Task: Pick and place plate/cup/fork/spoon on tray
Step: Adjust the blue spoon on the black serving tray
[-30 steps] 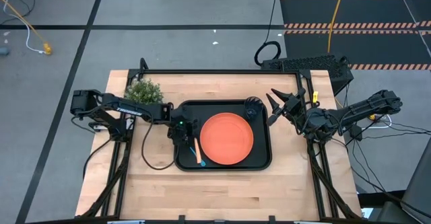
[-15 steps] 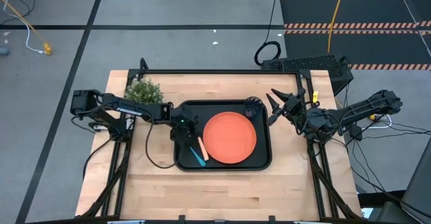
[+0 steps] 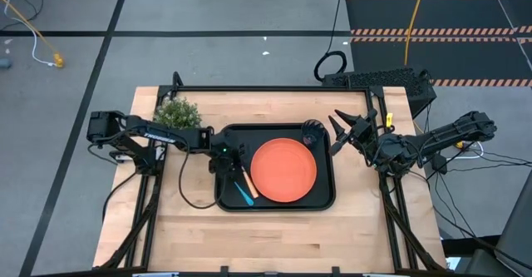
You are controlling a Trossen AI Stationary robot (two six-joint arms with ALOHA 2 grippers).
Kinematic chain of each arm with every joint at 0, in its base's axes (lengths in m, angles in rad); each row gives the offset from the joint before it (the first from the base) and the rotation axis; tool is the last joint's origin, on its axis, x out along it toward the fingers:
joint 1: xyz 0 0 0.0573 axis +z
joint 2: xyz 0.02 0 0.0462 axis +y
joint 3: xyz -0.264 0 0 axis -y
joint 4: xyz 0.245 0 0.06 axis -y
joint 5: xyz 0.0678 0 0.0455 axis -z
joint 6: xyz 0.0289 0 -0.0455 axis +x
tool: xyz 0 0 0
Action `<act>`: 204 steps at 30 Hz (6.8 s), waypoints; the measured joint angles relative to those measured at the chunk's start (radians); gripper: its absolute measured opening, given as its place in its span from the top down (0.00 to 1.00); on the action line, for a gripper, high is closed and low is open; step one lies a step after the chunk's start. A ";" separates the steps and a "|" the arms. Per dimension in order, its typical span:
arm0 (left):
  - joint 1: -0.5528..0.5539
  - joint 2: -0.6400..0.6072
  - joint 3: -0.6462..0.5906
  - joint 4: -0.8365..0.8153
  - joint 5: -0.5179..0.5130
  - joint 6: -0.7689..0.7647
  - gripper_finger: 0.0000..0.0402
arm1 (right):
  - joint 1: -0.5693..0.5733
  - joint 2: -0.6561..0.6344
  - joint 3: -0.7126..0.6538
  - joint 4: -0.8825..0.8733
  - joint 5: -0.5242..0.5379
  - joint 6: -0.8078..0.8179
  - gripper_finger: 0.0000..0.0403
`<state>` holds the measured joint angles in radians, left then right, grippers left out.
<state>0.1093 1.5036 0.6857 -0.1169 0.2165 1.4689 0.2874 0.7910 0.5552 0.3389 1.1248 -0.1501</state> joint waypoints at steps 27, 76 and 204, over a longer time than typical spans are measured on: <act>-0.271 -0.199 0.123 -0.219 -0.438 -1.006 0.74 | -0.018 -0.001 -0.001 0.251 -0.060 -0.279 0.72; -0.343 -0.037 0.213 -0.539 -0.340 -3.466 0.74 | -0.069 0.059 -0.001 0.229 -0.134 -0.385 0.72; -0.243 0.204 0.268 -0.487 -0.231 -3.466 0.82 | -0.011 0.045 0.000 0.096 -0.105 -0.361 0.72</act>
<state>-0.1333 1.7081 0.9535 -0.6037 -0.0143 -1.9976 0.2768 0.8357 0.5552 0.4351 1.0195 -0.5110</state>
